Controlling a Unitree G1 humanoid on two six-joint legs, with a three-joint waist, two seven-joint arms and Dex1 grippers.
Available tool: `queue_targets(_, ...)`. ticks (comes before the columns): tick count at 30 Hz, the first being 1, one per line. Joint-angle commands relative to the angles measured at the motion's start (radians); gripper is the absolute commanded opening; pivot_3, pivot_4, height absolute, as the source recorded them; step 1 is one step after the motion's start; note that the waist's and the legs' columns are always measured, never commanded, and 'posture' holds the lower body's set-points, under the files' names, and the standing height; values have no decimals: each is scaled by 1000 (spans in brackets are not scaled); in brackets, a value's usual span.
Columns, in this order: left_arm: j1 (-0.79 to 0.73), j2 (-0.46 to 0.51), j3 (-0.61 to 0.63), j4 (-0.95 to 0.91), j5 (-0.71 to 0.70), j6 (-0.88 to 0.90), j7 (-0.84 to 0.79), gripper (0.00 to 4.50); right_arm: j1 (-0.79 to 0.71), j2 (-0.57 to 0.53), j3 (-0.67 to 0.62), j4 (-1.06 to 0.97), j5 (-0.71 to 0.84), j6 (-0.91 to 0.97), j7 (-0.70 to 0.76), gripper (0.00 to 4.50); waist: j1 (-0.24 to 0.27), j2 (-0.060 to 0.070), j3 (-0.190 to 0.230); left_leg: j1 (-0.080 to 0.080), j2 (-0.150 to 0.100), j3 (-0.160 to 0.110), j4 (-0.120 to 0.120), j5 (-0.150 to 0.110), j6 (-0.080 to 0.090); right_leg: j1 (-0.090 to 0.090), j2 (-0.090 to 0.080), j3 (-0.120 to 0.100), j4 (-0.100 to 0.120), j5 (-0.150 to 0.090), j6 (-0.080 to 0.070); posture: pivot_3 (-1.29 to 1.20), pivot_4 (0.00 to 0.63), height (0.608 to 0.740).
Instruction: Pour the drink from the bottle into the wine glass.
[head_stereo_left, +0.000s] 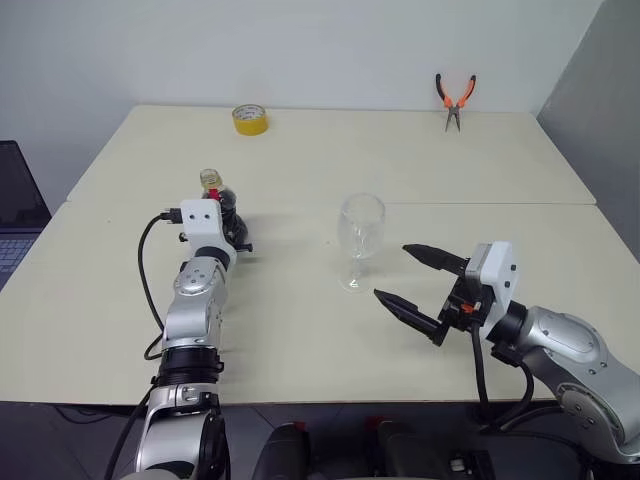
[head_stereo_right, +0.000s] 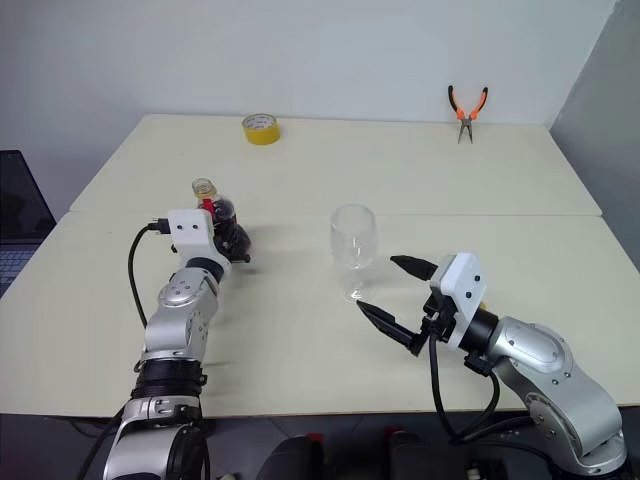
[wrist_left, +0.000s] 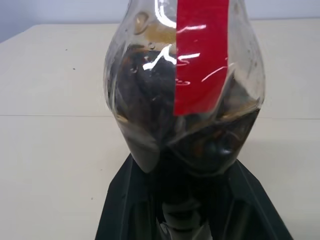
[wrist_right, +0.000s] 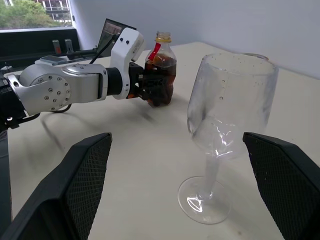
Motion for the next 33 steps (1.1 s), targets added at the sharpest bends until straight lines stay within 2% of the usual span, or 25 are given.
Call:
queue_targets(1, -10, 26, -9, -74, -10, -1, -39, 739, -5, -2, -10, -43, 8, -19, 1, 4500, 0, 0, 0, 0, 0, 0, 0, 0, 0, 0, 0, 0, 0, 0, 0, 0, 150, 740)
queue_targets(7, 8, 81, -74, -213, 4, 8, -159, 658, -7, -4, -40, -55, 26, -16, -7, 4500, 5, 0, 0, -1, 0, 0, 0, 0, 0, 0, 0, 0, 0, 0, 0, 0, 150, 740)
queue_targets(11, 7, 109, -101, -248, 12, 7, -200, 645, -7, -6, -48, -62, 33, -11, -8, 4500, 5, 0, 0, 0, 0, 0, 0, 0, 0, 0, 0, 0, 0, 0, 0, 0, 150, 740)
queue_targets(14, -31, 164, -161, -261, 48, -45, -283, 644, -13, -6, -57, -70, 45, -5, -20, 4500, 5, 0, 0, 0, 0, 0, 0, 0, 0, 0, 0, 0, 0, 0, 0, 0, 150, 740)
queue_targets(22, -167, 239, -264, -130, 139, -236, -400, 637, -24, 18, -31, -62, 31, -12, -61, 4500, 7, -1, 0, -1, 0, 1, 0, 0, 0, -1, 0, 0, -1, 0, 0, 0, 150, 740)
queue_targets(33, -256, 258, -336, 47, 230, -463, -469, 637, -29, 68, -21, -16, -36, -36, -123, 4500, 7, 0, 1, -2, 0, 1, 0, 0, 0, -2, 1, 1, -1, 0, 0, 0, 150, 740)
